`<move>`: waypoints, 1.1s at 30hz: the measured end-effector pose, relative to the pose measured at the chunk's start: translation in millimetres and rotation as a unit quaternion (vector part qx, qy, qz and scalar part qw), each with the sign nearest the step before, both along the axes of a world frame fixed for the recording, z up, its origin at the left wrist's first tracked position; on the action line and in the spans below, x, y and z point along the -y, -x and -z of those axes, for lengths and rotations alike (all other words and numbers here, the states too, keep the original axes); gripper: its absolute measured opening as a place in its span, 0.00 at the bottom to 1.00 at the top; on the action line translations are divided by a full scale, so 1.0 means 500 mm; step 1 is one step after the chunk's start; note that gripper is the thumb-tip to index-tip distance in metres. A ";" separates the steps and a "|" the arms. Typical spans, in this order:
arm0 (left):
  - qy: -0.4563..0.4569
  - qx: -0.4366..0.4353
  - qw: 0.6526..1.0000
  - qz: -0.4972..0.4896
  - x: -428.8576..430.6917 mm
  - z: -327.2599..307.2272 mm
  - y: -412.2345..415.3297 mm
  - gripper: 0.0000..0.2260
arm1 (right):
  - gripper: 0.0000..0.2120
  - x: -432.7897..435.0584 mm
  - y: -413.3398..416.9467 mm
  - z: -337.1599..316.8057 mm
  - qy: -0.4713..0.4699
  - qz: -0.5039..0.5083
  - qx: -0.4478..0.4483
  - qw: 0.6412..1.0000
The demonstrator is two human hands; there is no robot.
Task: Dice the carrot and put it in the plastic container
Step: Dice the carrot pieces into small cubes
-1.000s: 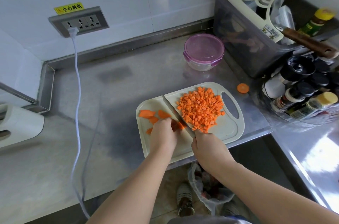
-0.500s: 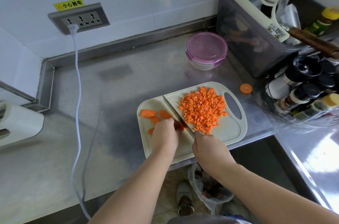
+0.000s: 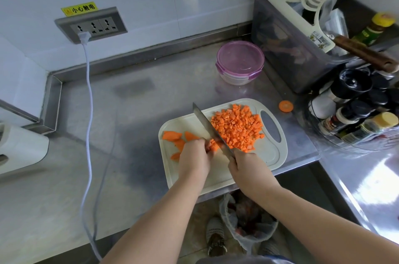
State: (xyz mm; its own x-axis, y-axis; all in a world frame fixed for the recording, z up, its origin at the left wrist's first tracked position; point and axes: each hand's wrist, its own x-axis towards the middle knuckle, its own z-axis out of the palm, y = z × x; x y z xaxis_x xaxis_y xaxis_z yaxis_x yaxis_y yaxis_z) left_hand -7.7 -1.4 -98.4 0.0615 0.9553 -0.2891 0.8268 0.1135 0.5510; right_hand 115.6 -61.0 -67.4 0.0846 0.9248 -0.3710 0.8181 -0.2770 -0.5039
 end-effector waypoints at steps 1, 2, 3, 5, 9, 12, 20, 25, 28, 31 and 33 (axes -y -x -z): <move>0.001 0.009 1.000 -0.003 -0.003 0.002 -0.004 0.06 | 0.07 -0.001 -0.012 -0.004 -0.012 -0.004 0.002 1.000; 0.003 0.021 1.000 -0.006 -0.004 0.004 -0.008 0.07 | 0.08 -0.003 -0.025 -0.008 -0.021 -0.007 0.007 1.000; 0.004 0.036 0.999 -0.011 -0.006 0.006 -0.009 0.09 | 0.08 -0.005 -0.039 -0.010 -0.029 -0.011 0.017 0.999; 0.012 0.067 0.997 -0.018 -0.010 0.005 -0.005 0.13 | 0.08 -0.009 -0.066 -0.018 -0.044 -0.026 0.058 0.997; 0.065 0.160 0.983 -0.056 -0.013 -0.007 0.031 0.13 | 0.16 -0.010 -0.111 -0.032 -0.102 -0.055 0.138 0.984; 0.003 0.224 0.962 -0.155 -0.021 -0.054 0.068 0.07 | 0.16 -0.001 -0.137 -0.041 -0.137 -0.103 0.194 0.966; -0.091 0.059 0.983 0.149 -0.047 -0.135 0.022 0.17 | 0.17 -0.001 -0.168 -0.051 -0.218 -0.201 0.283 0.912; -0.025 0.008 0.966 0.258 -0.055 -0.105 -0.036 0.18 | 0.17 -0.004 -0.172 -0.059 -0.222 -0.218 0.311 0.898; -0.036 -0.008 0.965 0.261 -0.067 -0.086 -0.047 0.19 | 0.16 -0.006 -0.177 -0.054 -0.219 -0.216 0.309 0.900; -0.058 -0.007 0.967 0.249 -0.074 -0.075 -0.046 0.19 | 0.16 -0.005 -0.180 -0.047 -0.207 -0.212 0.305 0.905; -0.064 -0.003 0.967 0.248 -0.078 -0.071 -0.042 0.19 | 0.15 -0.006 -0.185 -0.046 -0.208 -0.211 0.295 0.909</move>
State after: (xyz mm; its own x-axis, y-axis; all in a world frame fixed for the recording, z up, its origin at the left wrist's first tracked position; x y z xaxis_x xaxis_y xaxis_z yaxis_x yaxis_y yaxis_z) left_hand 13.5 37.7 -62.9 0.5195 0.8370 -0.1718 0.7656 -0.3667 0.5285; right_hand 208.2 -57.9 -44.4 -0.2391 0.9709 0.0124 0.9690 0.2378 0.0668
